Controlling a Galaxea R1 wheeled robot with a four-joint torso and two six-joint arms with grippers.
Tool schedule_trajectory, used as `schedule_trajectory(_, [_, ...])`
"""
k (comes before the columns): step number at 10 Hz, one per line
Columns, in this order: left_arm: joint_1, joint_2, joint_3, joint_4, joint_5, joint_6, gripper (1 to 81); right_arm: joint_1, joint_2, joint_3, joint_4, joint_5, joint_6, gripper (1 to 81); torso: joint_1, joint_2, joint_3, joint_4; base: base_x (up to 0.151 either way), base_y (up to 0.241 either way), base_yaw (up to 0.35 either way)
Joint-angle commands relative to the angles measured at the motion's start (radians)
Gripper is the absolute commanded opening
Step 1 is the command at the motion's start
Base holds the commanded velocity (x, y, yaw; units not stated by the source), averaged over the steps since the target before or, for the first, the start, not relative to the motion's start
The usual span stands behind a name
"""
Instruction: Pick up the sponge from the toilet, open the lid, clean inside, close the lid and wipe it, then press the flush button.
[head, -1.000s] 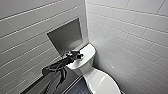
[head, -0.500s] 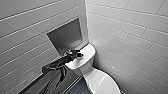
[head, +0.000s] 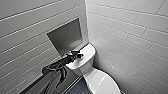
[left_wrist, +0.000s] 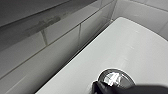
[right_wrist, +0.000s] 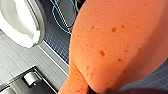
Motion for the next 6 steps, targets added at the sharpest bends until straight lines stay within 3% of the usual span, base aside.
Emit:
schedule_trajectory(1, [-0.166,0.045,-0.004,0.002,0.015,0.002,1.0,-0.028,0.016,0.020,-0.024,-0.079,-0.004,1.0,0.000,0.000,0.000,0.000,0.000,0.000,0.000])
schedule_trajectory(6, [-0.166,0.045,-0.004,0.003,0.015,0.002,1.0,-0.030,0.016,0.019,-0.024,-0.079,-0.004,1.0,0.000,0.000,0.000,0.000,0.000,0.000,0.000])
